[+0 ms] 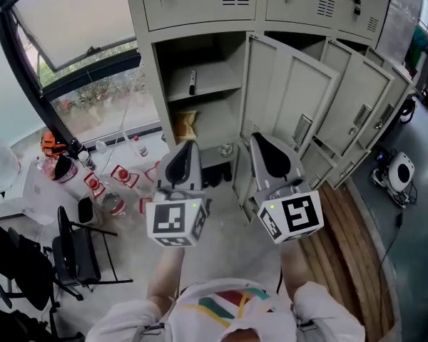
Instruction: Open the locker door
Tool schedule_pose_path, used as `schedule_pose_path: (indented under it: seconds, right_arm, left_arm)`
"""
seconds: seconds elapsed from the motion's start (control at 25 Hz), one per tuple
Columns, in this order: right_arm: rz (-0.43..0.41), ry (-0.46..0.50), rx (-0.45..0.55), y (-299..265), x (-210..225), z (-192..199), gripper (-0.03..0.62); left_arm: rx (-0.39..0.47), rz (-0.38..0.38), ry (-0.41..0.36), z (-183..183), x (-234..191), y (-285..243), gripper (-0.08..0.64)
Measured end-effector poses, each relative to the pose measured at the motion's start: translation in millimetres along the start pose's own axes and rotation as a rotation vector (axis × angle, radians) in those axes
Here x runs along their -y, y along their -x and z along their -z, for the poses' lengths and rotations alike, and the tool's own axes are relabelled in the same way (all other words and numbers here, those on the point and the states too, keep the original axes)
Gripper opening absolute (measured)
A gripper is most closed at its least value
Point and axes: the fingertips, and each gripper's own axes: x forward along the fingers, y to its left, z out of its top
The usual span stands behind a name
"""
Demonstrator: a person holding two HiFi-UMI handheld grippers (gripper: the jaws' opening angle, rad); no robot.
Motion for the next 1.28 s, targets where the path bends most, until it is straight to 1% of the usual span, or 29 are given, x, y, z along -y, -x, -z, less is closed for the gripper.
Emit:
schedule_pose_path:
  seconds: [0.08, 0.2, 0.36, 0.48, 0.6, 0.8, 1.04, 1.2, 1.28]
  right_arm:
    - [-0.047, 0.034, 0.045, -28, -3, -26, 0.009]
    - [-0.068, 0.109, 0.096, -73, -7, -59, 0.027]
    - [-0.091, 0.152, 0.147, -129, -18, -99, 0.073]
    - [-0.078, 0.19, 0.181, -170, -21, -134, 0.087]
    - [-0.049, 0.214, 0.189, -206, -19, -163, 0.087]
    - [-0.033, 0.248, 0.133, -252, -21, -184, 0.087]
    - [0.002, 0.254, 0.095, -283, -12, -194, 0.086]
    - [0.02, 0.265, 0.076, -298, -9, -201, 0.086]
    - [0.028, 0.267, 0.067, -305, -8, -205, 0.08]
  left_arm:
    - [0.012, -0.016, 0.007, -9, -16, -12, 0.017]
    - [0.019, -0.033, -0.001, -25, -41, -29, 0.017]
    - [0.026, -0.042, -0.076, -50, -64, -41, 0.017]
    - [0.014, -0.043, -0.116, -62, -80, -47, 0.017]
    - [0.017, -0.056, -0.105, -72, -95, -45, 0.017]
    - [0.042, -0.086, -0.109, -85, -112, -42, 0.017]
    - [0.055, -0.095, -0.14, -94, -117, -42, 0.017]
    - [0.017, -0.107, -0.151, -87, -125, -37, 0.017]
    - [0.008, -0.115, -0.143, -83, -130, -37, 0.017]
